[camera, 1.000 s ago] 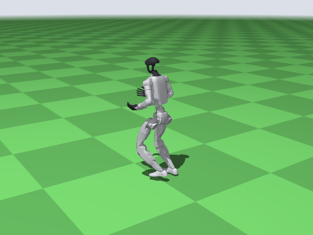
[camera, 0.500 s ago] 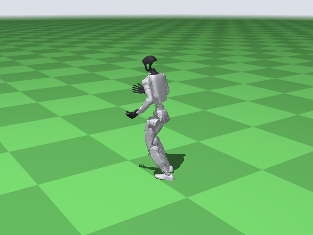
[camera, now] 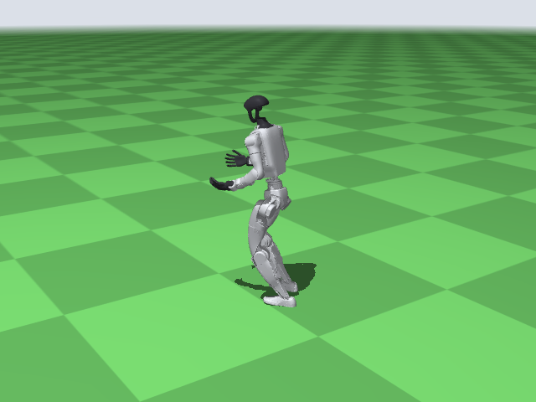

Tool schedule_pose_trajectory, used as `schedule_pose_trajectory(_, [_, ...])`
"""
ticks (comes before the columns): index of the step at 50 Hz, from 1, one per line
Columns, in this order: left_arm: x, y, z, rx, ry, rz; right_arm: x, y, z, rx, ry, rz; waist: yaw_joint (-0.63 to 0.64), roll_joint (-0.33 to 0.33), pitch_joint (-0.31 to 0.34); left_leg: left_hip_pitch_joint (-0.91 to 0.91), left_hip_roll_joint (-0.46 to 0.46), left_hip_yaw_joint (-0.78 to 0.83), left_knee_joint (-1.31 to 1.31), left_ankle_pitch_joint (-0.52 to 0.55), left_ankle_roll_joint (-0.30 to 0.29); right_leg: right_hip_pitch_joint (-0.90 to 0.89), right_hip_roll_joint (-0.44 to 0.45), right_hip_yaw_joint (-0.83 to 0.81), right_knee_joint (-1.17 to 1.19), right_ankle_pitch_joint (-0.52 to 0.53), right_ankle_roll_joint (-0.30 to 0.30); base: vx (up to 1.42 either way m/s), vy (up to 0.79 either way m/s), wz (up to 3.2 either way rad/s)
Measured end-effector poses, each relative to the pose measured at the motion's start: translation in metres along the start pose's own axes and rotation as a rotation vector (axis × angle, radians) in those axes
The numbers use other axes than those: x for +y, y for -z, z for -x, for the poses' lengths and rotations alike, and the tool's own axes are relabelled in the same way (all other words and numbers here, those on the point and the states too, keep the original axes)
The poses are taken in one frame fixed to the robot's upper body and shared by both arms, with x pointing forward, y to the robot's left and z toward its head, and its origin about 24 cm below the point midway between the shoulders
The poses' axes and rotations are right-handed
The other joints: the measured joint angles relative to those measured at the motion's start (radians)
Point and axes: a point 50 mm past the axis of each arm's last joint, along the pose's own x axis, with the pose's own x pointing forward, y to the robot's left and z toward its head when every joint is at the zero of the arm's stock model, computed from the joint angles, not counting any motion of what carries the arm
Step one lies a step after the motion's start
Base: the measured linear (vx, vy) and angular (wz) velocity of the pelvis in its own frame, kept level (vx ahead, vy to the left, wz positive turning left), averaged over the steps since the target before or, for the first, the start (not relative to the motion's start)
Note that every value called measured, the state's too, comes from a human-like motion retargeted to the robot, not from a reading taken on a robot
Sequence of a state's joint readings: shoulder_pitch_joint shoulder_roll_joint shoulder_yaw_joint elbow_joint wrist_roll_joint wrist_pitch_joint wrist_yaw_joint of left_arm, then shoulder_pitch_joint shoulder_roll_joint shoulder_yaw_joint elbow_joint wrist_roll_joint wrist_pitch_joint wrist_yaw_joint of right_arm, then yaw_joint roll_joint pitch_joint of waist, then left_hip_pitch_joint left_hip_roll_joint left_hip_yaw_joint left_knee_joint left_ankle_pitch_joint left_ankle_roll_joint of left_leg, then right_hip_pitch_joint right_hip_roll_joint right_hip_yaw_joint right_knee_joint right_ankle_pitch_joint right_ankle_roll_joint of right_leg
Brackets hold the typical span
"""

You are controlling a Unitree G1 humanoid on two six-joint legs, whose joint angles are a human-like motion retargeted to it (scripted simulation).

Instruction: Dance

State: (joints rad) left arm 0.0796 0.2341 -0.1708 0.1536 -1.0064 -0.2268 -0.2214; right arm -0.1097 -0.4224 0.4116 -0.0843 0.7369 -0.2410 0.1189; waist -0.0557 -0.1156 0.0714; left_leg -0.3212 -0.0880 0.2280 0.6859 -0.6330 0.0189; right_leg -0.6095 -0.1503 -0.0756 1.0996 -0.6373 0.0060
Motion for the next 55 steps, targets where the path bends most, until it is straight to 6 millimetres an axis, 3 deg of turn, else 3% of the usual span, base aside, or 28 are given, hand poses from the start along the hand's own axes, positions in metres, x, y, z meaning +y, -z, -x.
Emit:
schedule_pose_trajectory(5, [-0.031,-0.036,-0.02,-0.158,0.171,-0.004,0.001,0.004,0.005,0.037,-0.03,-0.014,0.009,0.025,-0.001,-0.069,0.0,-0.047,0.06,-0.003,-0.003,-0.014,0.015,-0.011,0.007,-0.001,-0.013,-0.03,0.0,0.62])
schedule_pose_trajectory(10, [-0.061,-0.071,-0.033,-0.315,0.313,0.008,0.001,-0.005,-0.001,0.007,-0.059,-0.017,0.049,0.063,-0.003,-0.159,0.02,-0.107,0.104,0.009,-0.02,-0.035,0.049,-0.046,-0.045,0.013,-0.035,-0.03,-0.03,0.53])
schedule_pose_trajectory(14, [-0.066,-0.077,-0.033,-0.352,0.34,0.027,0.003,-0.021,-0.007,-0.065,-0.082,-0.022,0.089,0.074,0.003,-0.236,0.027,-0.135,0.171,0.043,-0.039,-0.072,0.055,-0.065,-0.047,0.038,-0.04,-0.07,-0.03,0.43])
schedule_pose_trajectory(17, [-0.057,-0.067,-0.033,-0.306,0.297,0.047,0.008,-0.041,-0.012,-0.15,-0.119,-0.008,0.11,0.073,-0.003,-0.28,0.019,-0.149,0.178,0.066,-0.04,-0.119,0.051,-0.07,-0.036,0.056,-0.037,-0.09,-0.01,0.41])
schedule_pose_trajectory(21, [-0.029,-0.033,-0.024,-0.152,0.165,0.068,0.022,-0.07,-0.016,-0.275,-0.194,0.025,0.106,0.064,0.004,-0.32,-0.012,-0.157,0.189,0.059,-0.016,-0.194,0.028,-0.053,0.047,0.082,-0.024,-0.1,0.0,0.54])
schedule_pose_trajectory(26, [0.012,0.016,-0.002,0.068,-0.027,0.125,0.045,-0.104,-0.012,-0.423,-0.305,0.052,0.062,0.042,-0.001,-0.331,-0.094,-0.185,0.119,0.102,0.009,-0.303,0.035,0.058,0.174,0.177,0.076,-0.06,-0.01,0.96])
schedule_pose_trajectory(30, [0.03,0.039,0.014,0.168,-0.142,0.144,0.053,-0.114,-0.007,-0.476,-0.318,0.075,0.051,0.03,-0.012,-0.319,-0.133,-0.217,0.073,0.138,0.015,-0.312,0.028,0.088,0.21,0.21,0.098,-0.02,-0.05,0.77])
schedule_pose_trajectory(38, [0.029,0.048,0.017,0.223,-0.166,0.114,0.046,-0.105,-0.006,-0.415,-0.254,0.137,0.081,0.004,-0.028,-0.303,-0.164,-0.257,0.07,0.153,0.01,-0.217,0.031,0.091,0.114,0.134,0.074,-0.01,-0.06,0.49])
schedule_pose_trajectory(40, [0.026,0.045,0.012,0.219,-0.145,0.09,0.043,-0.102,-0.009,-0.395,-0.233,0.172,0.108,0.021,-0.03,-0.275,-0.135,-0.271,0.051,0.142,0.003,-0.168,0.054,0.063,0.046,0.111,0.056,-0.01,-0.05,0.05])
schedule_pose_trajectory(45, [0.016,0.042,0.005,0.193,-0.104,0.06,0.034,-0.085,-0.011,-0.311,-0.184,0.202,0.141,0.033,-0.015,-0.297,-0.095,-0.22,0.2,0.039,0.021,-0.133,0.057,0.029,0.037,0.053,0.034,-0.05,-0.02,-0.03])
schedule_pose_trajectory(50, [0.006,0.033,-0.003,0.147,-0.069,0.014,0.025,-0.063,-0.013,-0.207,-0.145,0.187,0.175,0.087,-0.005,-0.238,-0.004,-0.192,0.292,-0.077,0.028,-0.085,0.136,0.008,-0.027,0.055,0.024,-0.05,0.01,-0.38])
schedule_pose_trajectory(55, [0.0,0.029,-0.007,0.134,-0.04,-0.039,0.02,-0.04,-0.009,-0.114,-0.113,0.152,0.169,0.117,-0.006,-0.171,0.03,-0.173,0.323,-0.126,0.029,-0.081,0.191,0.019,-0.055,0.078,0.025,-0.07,0.03,-0.38])
